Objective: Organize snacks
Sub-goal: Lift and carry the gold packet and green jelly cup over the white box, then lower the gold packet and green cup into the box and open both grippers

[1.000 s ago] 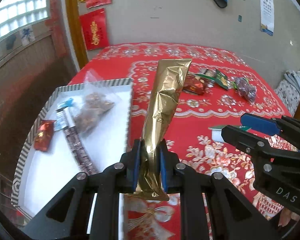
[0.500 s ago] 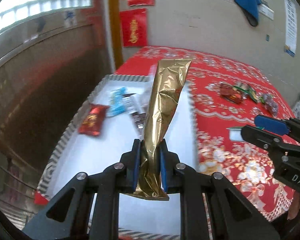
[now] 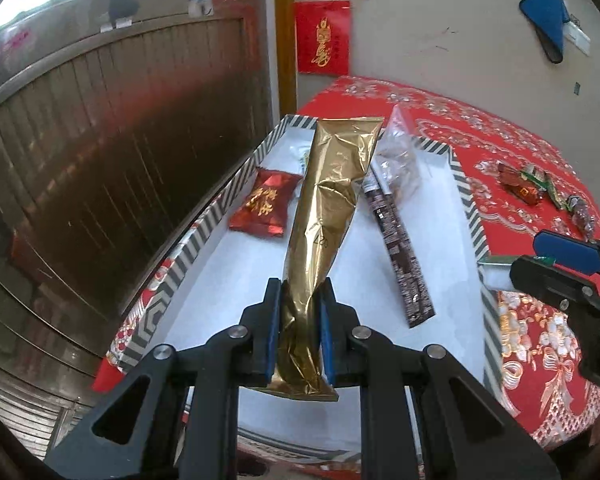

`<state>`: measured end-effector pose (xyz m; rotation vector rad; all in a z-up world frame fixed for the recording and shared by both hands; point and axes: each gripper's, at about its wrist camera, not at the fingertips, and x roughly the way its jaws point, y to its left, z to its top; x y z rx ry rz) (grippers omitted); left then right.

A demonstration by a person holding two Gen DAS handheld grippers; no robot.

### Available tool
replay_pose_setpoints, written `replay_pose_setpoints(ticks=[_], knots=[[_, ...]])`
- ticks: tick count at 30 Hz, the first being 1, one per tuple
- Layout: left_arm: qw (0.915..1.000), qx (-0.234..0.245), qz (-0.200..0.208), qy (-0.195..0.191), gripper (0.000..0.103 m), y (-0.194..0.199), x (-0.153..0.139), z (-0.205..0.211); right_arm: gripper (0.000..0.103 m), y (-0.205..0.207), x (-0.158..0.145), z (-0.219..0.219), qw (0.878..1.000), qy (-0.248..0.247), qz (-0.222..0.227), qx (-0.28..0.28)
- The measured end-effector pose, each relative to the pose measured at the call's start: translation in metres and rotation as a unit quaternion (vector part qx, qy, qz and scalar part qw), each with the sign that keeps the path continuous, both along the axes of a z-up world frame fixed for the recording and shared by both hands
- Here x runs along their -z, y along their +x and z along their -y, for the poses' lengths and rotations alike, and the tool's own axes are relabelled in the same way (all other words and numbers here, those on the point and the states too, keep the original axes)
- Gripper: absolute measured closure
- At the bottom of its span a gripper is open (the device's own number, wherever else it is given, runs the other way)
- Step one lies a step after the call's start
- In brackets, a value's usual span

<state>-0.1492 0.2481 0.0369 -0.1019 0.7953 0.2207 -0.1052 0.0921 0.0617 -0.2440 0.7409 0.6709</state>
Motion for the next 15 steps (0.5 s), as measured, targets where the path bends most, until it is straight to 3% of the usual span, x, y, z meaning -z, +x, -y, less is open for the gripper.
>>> replay_pose_setpoints(ticks=[15], knots=[[0.9996,-0.019,-0.021,0.007,0.084,0.003,0.021,-0.017,0.06,-0.012,0.016,-0.042,0.999,-0.025,-0.003,-0.047]])
